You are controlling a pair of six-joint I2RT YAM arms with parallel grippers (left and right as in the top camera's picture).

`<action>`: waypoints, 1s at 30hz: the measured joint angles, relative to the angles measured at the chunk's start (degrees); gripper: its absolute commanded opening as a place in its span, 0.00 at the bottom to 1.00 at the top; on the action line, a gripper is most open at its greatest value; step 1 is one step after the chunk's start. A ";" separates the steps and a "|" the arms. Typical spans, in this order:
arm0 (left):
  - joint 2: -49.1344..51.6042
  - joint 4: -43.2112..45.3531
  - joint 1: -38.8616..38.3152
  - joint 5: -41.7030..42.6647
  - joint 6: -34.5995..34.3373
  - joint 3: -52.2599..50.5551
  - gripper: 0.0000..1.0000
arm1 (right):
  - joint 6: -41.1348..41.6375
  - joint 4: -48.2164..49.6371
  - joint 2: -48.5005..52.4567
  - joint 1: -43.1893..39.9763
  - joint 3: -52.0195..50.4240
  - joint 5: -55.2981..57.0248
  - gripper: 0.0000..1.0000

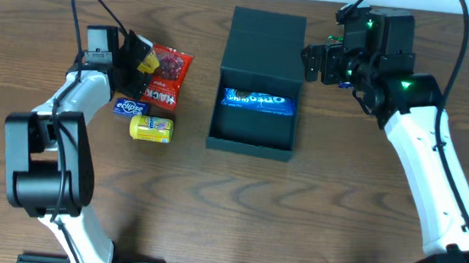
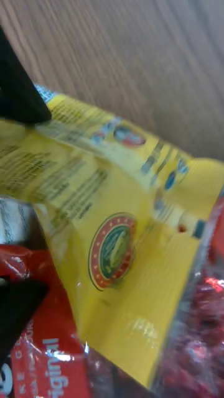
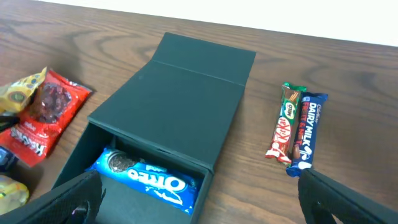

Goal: Pack container
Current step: 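Grasp the yellow bag with the left gripper and carry it to the box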

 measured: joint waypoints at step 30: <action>-13.79 0.63 0.26 -1.77 -12.33 3.21 0.06 | 1.14 0.02 0.00 -1.68 0.00 0.02 0.99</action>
